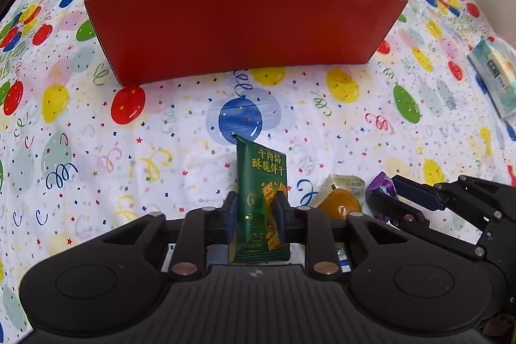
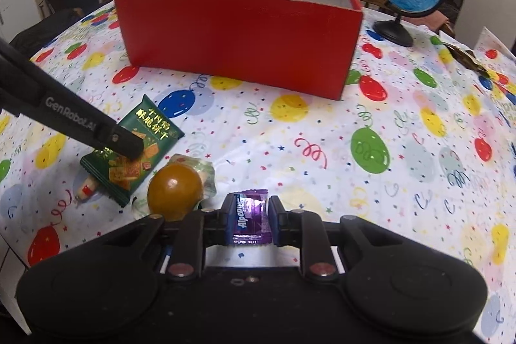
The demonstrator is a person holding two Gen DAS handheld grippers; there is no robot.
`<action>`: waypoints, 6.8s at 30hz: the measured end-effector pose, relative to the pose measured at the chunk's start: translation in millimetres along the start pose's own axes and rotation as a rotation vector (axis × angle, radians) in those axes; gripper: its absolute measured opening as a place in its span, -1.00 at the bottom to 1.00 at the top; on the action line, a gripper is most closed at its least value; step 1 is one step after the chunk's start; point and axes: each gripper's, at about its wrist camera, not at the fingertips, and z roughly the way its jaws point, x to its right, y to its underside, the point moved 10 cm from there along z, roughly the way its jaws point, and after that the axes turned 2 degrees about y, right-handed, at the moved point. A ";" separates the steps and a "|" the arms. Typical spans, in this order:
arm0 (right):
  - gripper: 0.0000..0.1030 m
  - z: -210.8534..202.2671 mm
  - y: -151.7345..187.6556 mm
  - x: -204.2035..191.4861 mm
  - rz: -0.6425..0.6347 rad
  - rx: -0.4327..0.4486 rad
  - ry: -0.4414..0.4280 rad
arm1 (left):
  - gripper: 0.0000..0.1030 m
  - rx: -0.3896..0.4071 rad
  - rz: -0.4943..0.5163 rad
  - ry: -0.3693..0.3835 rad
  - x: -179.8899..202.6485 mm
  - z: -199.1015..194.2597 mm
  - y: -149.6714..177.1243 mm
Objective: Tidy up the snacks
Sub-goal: 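Grasp the green biscuit pack with the left gripper while the right grasps the purple candy, then carry the green biscuit pack and purple candy over the red box, then lower both grippers into the box and open them to release the snacks, then withdraw both grippers from the box toward the sausage stick and wrapped candy, then grasp the sausage stick with the left gripper while the right grasps the wrapped brown candy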
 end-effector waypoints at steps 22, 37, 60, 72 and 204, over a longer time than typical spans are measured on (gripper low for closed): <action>-0.64 -22.3 6.3 11.7 0.130 0.030 0.027 | -0.77 0.018 0.086 0.021 23.6 -0.6 -1.5; -0.64 -73.9 -74.9 -0.2 0.113 0.193 -0.008 | -0.77 0.194 0.027 0.045 7.0 -83.8 -45.2; -0.64 -6.8 -202.7 32.2 0.096 0.237 0.044 | -0.77 0.291 -0.019 -0.086 -40.2 -78.8 -169.6; -0.64 55.5 -200.3 49.2 0.116 0.128 0.050 | -0.77 0.199 -0.030 -0.140 -55.0 -20.5 -193.5; 0.56 2.5 -3.8 -13.0 0.414 -0.045 -0.070 | 0.29 0.041 -0.022 -0.034 -21.6 -3.9 41.4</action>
